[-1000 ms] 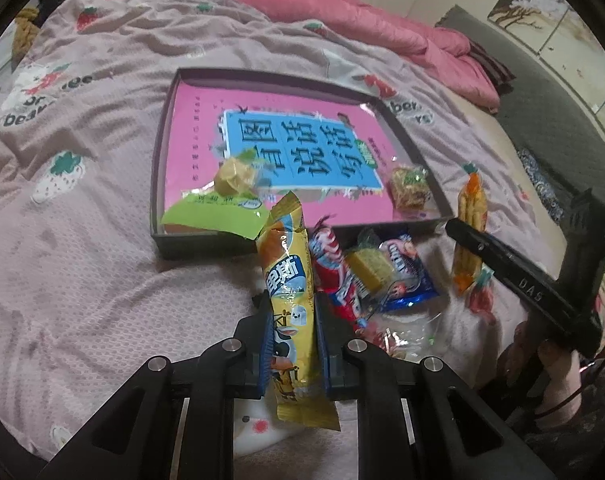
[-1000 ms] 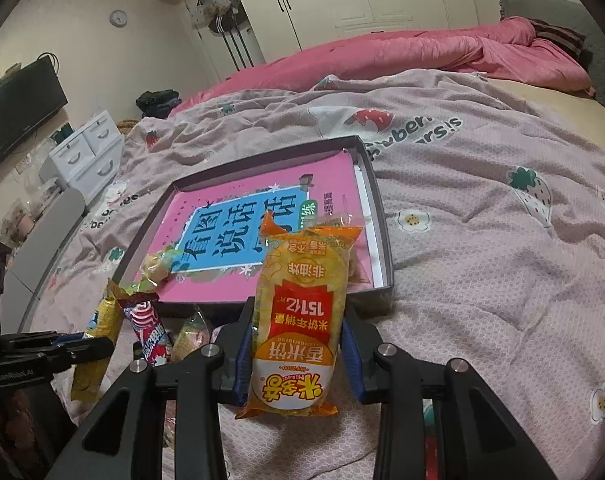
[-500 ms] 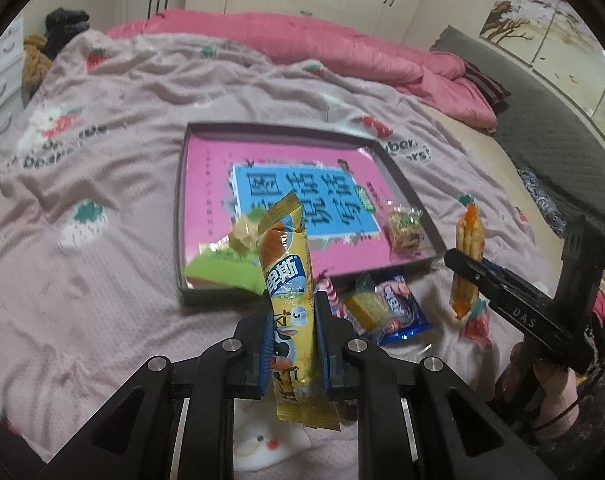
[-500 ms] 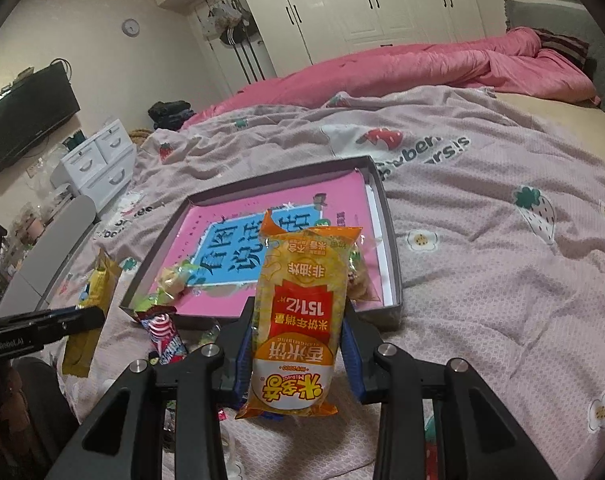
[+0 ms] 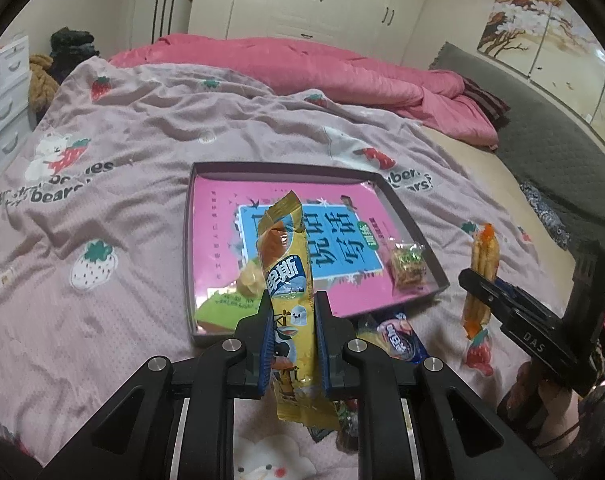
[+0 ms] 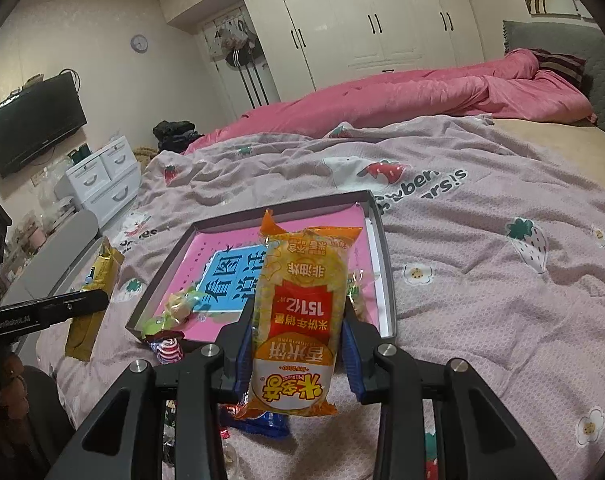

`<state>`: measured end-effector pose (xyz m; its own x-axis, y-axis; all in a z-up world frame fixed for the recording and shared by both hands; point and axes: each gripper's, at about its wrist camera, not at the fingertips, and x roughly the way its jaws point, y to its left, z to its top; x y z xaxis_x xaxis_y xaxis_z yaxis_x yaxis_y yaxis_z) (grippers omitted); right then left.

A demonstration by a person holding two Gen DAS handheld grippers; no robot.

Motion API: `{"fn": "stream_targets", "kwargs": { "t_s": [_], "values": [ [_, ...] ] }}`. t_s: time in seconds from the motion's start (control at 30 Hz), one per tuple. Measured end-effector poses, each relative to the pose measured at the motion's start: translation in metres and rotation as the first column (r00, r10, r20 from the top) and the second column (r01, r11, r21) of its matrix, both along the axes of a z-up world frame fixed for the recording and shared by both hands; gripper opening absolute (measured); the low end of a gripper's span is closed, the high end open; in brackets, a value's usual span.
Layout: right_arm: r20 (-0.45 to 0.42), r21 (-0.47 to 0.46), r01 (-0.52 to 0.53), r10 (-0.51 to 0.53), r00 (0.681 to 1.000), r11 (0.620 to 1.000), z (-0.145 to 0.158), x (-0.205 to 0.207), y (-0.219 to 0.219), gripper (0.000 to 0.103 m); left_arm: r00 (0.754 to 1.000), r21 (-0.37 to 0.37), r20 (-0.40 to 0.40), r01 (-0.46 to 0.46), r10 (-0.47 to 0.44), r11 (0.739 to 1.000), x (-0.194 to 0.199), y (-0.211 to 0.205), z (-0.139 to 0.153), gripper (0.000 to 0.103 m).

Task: Organize snacks
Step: 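Lift yellow snack bar over tray with left gripper while right lifts bread bag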

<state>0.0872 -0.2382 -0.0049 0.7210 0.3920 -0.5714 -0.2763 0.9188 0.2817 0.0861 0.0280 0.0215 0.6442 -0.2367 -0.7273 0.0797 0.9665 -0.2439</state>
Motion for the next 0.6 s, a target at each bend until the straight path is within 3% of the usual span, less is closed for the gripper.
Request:
{"fn": "stream_targets", "kwargs": {
  "t_s": [0.6],
  "values": [
    [0.045, 0.063, 0.001, -0.004, 0.999, 0.998, 0.01, 0.006, -0.008, 0.038, 0.995, 0.014, 0.096, -0.011, 0.01, 1.0, 0.031, -0.002, 0.0, 0.018]
  ]
}}
